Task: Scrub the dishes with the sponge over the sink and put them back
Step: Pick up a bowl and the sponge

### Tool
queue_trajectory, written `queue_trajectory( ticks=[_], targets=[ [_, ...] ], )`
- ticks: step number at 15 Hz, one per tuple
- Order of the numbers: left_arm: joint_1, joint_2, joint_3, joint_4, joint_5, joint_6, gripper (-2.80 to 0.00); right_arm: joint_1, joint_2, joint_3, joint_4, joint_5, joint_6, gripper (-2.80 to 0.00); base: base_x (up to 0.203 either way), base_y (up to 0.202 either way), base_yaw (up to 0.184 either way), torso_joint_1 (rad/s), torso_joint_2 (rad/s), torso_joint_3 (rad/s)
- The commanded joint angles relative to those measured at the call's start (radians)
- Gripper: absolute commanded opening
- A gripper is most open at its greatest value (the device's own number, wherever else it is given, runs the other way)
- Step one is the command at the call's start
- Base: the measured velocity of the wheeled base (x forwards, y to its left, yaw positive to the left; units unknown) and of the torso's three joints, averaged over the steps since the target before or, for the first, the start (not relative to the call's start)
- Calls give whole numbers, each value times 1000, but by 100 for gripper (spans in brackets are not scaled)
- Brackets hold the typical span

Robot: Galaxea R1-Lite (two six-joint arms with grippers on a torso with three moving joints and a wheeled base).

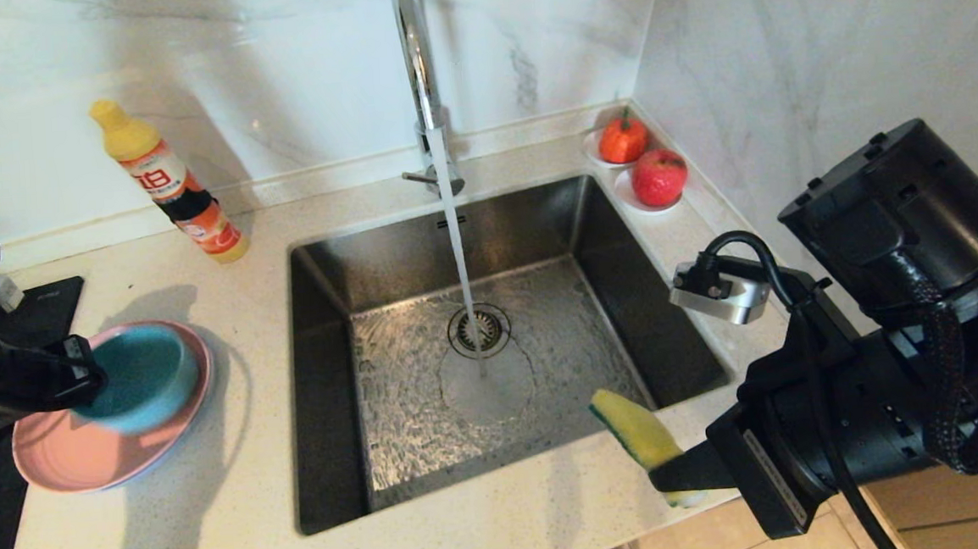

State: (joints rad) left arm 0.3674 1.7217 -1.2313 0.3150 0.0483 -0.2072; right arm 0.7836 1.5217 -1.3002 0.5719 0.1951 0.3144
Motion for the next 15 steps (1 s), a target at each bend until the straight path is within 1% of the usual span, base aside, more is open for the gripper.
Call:
queue_trajectory(
  ticks=[1, 6, 8, 11, 15],
  targets=[
    [1, -8, 9, 4, -1, 0, -280, -8, -3, 1, 3, 1, 2, -280, 0, 0, 0, 0, 0, 0],
    [1, -25, -4, 8, -1, -14, -280, -12, -6, -1, 6, 1, -3, -280, 0, 0, 0, 0, 0, 0],
    [1, -81, -28, 18, 0, -19, -280, -12, -9, -3, 6, 3, -3, -280, 0, 0, 0, 0, 0, 0],
    [-1, -161, -93, 80, 2, -16, -280, -12, -15, -1, 6, 3, -3, -280, 0, 0, 0, 0, 0, 0],
    [-3, -258, -128, 107, 2, -7, -280, -12, -25, 9, 6, 3, -3, -280, 0, 0, 0, 0, 0, 0]
  ],
)
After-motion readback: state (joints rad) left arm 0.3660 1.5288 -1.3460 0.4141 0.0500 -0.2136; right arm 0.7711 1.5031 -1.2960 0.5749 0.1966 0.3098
